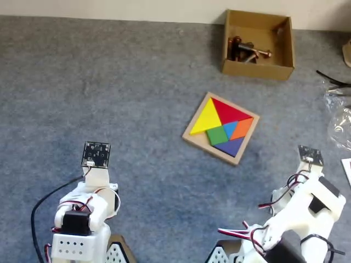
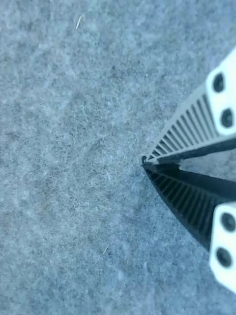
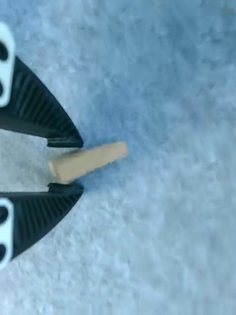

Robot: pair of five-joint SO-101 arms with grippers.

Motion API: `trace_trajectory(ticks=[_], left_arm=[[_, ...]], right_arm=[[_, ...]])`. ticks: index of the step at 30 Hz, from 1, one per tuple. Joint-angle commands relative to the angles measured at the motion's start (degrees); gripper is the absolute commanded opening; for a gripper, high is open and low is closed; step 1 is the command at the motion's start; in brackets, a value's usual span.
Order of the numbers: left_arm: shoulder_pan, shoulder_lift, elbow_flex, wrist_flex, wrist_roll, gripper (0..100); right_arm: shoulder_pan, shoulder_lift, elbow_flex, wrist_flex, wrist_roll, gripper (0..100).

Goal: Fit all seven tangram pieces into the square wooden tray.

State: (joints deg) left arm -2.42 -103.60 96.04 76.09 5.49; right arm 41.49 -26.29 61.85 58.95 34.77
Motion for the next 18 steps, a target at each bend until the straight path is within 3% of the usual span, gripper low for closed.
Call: trace_trajectory(ticks=[1, 18], left_arm=[[0.92, -0.40, 1.10, -0.18, 0.44, 1], [0.92, -0.40, 1.10, -0.18, 0.44, 1]], right_arm=[[-0.57, -0.84, -0.13, -1.54, -0.09, 12.4], [-0.84, -1.36, -0.22, -1.54, -0.09, 12.3]])
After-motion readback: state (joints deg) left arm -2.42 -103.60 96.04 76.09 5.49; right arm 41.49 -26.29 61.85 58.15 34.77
